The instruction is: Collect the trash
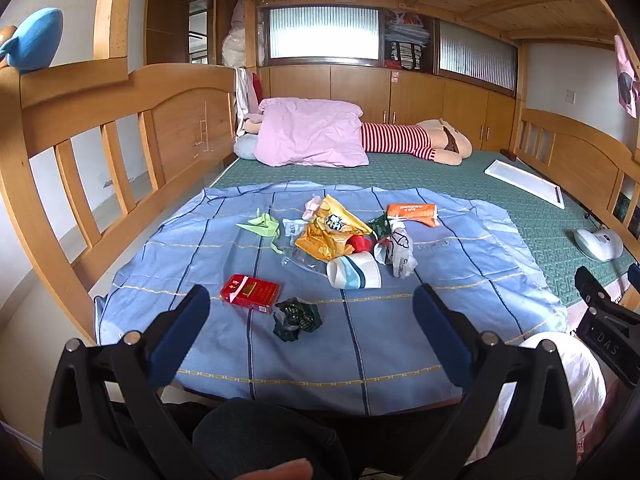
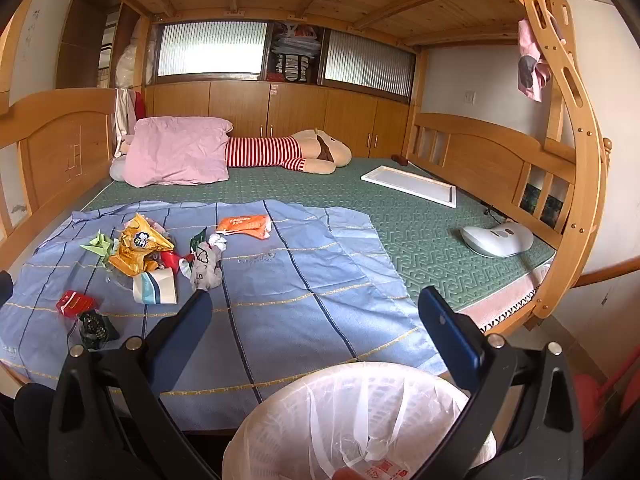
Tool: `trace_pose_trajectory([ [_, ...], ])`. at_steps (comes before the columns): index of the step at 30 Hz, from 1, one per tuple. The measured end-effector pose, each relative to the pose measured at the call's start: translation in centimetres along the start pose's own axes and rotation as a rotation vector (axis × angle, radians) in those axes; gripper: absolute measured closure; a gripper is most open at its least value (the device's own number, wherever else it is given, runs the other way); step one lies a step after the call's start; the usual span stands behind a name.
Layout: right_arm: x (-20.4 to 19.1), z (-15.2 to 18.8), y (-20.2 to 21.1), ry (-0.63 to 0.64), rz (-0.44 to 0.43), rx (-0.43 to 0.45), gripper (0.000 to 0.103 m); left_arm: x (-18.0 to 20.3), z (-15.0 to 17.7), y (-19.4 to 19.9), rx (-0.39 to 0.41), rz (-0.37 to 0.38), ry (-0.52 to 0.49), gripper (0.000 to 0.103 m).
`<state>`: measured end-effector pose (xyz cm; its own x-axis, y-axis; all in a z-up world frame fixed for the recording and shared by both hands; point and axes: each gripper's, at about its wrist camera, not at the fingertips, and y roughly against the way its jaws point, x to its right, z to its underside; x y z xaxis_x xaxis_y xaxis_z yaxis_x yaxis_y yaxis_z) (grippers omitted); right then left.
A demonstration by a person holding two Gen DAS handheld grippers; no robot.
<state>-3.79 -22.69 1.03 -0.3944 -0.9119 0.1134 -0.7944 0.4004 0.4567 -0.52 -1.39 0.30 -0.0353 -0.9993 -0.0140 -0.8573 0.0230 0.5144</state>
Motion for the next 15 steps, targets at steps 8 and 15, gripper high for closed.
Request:
trace_pose_trajectory([
  [8,-0.17,0.21,-0.18,0.002,0.000,-0.002,0.003,0.00,0.13,-0.22,-0.003,0.002,-0.003,0.003],
  [15,-0.31,0.37,-0.36,0.004,0.001,-0.004,0.003,-0.02,0.19,-0.23,-0.004,0.002,-0.001,0.003],
])
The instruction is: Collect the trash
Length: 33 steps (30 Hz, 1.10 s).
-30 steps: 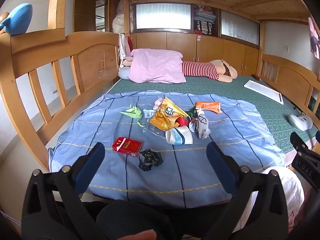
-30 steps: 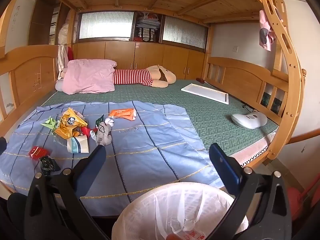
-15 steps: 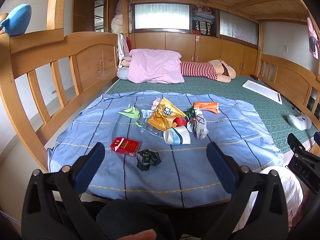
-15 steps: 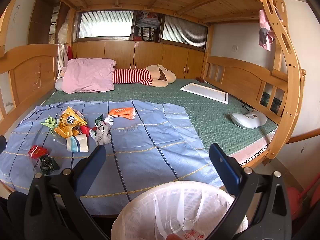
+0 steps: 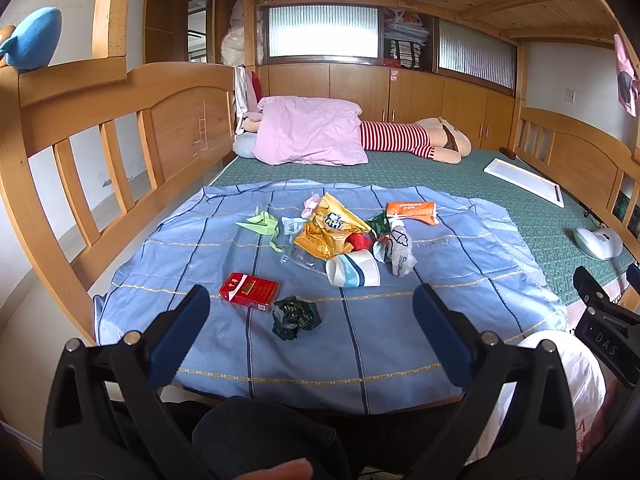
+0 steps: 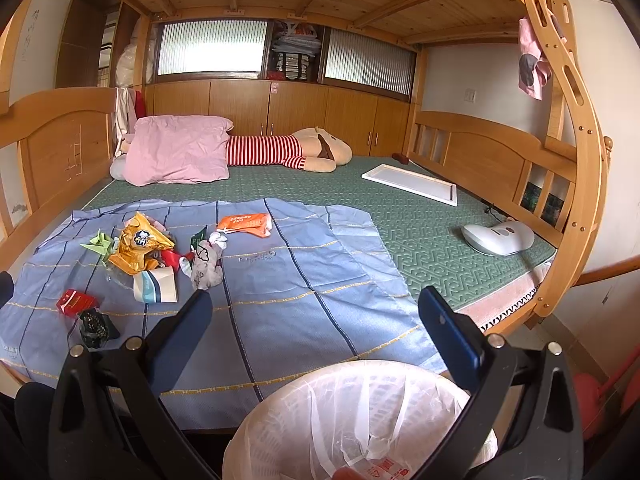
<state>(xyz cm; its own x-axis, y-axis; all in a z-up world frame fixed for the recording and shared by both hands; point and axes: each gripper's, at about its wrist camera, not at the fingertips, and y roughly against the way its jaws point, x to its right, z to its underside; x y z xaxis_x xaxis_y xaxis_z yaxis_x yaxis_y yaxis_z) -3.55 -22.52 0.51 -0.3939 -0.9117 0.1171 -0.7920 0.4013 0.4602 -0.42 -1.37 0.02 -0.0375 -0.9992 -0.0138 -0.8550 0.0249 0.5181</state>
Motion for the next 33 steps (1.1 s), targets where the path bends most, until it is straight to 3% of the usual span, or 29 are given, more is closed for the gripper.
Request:
trace_pose_trajectory([
  [33,-0.30,0.89,-0.35,0.003,-0.006,-0.013,0.003,-0.09,0.80,-0.44,-0.017,-0.002,0.000,0.003],
])
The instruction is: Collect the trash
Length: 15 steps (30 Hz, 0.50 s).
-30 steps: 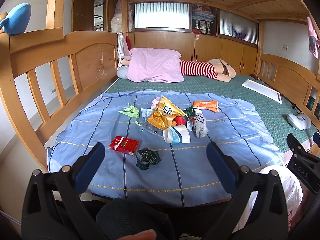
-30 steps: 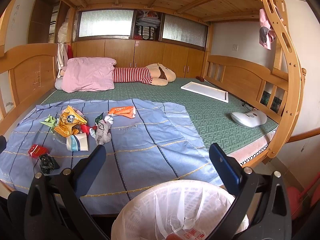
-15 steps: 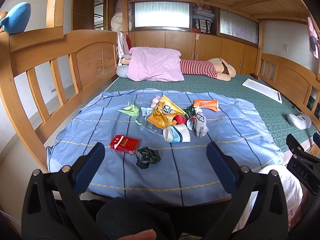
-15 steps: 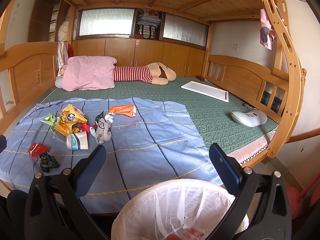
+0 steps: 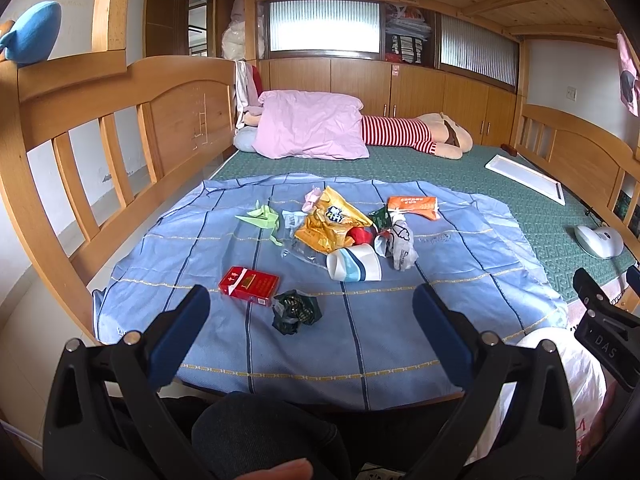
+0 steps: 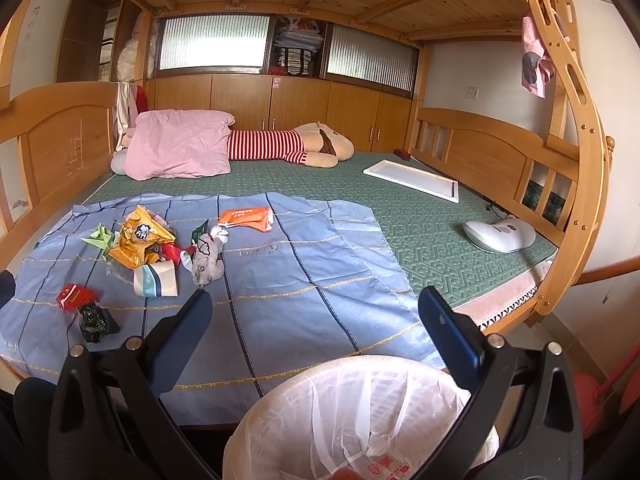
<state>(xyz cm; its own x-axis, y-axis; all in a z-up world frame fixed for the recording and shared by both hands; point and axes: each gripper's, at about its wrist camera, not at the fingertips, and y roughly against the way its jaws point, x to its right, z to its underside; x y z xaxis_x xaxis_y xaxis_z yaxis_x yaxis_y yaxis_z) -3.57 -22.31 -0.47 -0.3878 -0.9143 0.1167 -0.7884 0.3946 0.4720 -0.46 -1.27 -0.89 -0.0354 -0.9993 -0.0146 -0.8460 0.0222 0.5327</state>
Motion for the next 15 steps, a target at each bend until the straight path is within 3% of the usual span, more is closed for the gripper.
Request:
trace_pose_trajectory([
  [15,-0.28,-0.01,-0.12,0.003,-0.002,-0.002,0.003,-0.18,-0.28,-0.42,-0.022,-0.004,0.006,0.003],
])
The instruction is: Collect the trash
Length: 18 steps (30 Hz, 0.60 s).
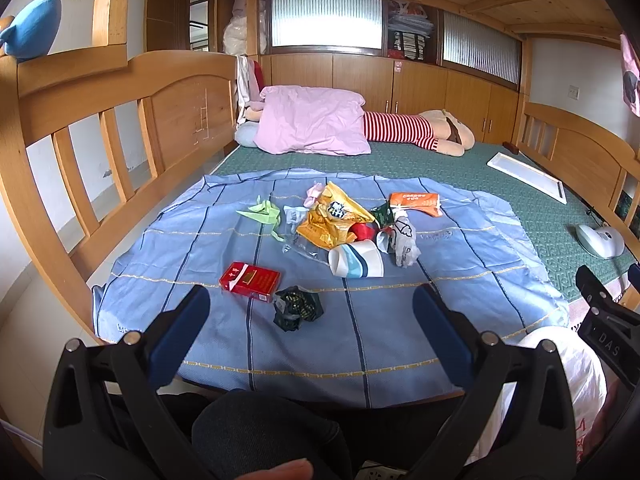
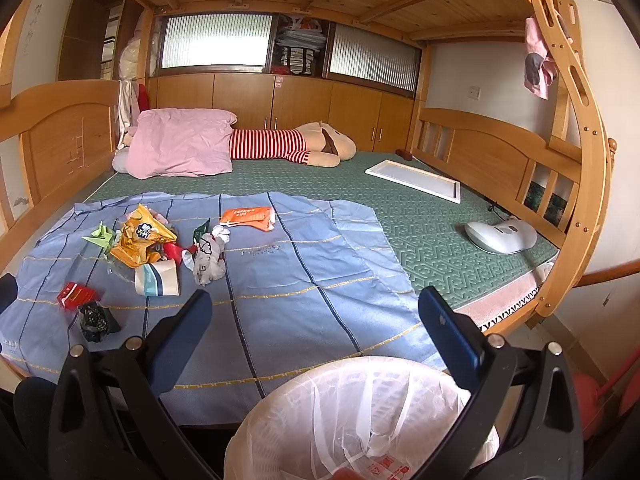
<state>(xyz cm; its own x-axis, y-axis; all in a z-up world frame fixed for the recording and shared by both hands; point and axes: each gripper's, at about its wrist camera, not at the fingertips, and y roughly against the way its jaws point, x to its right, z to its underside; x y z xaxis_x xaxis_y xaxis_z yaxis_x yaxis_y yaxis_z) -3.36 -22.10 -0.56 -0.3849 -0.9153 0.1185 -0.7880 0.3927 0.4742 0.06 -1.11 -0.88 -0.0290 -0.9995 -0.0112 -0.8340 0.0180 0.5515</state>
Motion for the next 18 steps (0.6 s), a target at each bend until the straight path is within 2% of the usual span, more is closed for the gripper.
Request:
trace_pose_trajectory([
  [18,-0.78,-0.16,-0.48,0.013,-0.011,-0.015,0.003,-0.27,0.08,-0.65,-0.019,-0.003,0.005,0.003],
])
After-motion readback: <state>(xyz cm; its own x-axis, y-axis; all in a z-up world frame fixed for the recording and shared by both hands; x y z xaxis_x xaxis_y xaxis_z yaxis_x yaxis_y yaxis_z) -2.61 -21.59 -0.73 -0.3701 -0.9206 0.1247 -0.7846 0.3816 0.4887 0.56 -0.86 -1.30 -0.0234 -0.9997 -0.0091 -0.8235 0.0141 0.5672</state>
